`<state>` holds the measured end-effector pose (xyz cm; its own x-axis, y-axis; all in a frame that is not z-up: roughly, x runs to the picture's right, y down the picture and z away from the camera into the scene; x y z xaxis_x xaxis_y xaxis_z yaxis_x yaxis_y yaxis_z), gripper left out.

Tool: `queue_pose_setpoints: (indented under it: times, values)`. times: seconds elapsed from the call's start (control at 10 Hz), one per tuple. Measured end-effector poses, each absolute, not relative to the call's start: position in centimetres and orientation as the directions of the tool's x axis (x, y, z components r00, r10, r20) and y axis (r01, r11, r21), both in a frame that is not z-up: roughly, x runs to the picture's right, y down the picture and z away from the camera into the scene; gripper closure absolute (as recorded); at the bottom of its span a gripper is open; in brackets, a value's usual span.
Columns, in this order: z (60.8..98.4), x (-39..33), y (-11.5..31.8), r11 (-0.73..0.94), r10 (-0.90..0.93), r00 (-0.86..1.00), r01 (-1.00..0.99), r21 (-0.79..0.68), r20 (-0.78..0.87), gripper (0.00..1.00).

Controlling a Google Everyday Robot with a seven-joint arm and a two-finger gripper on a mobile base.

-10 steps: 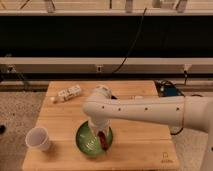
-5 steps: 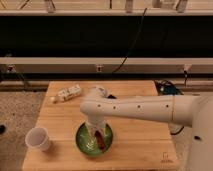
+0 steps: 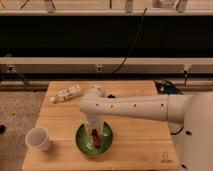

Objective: Place the pepper in the ceramic bowl

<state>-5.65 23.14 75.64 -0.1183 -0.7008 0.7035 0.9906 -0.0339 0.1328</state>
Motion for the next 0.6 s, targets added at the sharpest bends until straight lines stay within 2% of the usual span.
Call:
queue_pose_setpoints:
  times: [0.3, 0.6]
  values:
    - [75.46, -5.36, 22.87, 0.008, -0.707, -0.114, 0.986, 0.169, 0.698, 0.2]
    - [74.96, -5.53, 22.21, -0.039, -0.708, -0.113, 0.992, 0.122, 0.697, 0.2]
